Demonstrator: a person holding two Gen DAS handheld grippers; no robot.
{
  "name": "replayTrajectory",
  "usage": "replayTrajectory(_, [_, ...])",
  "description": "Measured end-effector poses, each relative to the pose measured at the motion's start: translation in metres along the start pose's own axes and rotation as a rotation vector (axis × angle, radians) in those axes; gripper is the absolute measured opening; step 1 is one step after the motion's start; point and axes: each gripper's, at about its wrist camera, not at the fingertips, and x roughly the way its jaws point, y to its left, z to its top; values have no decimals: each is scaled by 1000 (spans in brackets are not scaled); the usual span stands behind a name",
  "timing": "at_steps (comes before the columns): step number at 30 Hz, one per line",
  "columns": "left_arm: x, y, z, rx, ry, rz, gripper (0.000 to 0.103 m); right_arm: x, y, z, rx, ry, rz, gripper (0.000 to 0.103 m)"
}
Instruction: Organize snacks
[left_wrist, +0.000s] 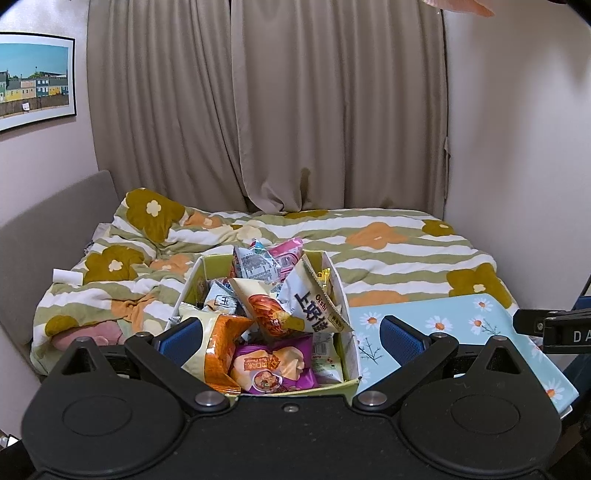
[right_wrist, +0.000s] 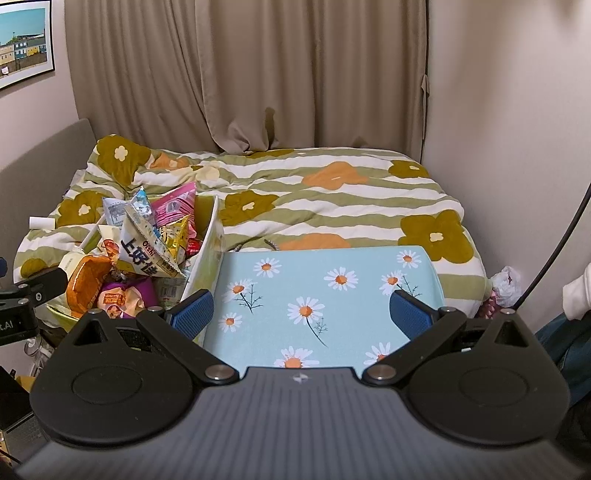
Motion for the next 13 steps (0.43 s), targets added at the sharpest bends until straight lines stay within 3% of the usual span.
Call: replayTrajectory(13, [10, -5, 3, -13, -25, 26, 103, 3, 1, -1, -1, 1, 2, 103])
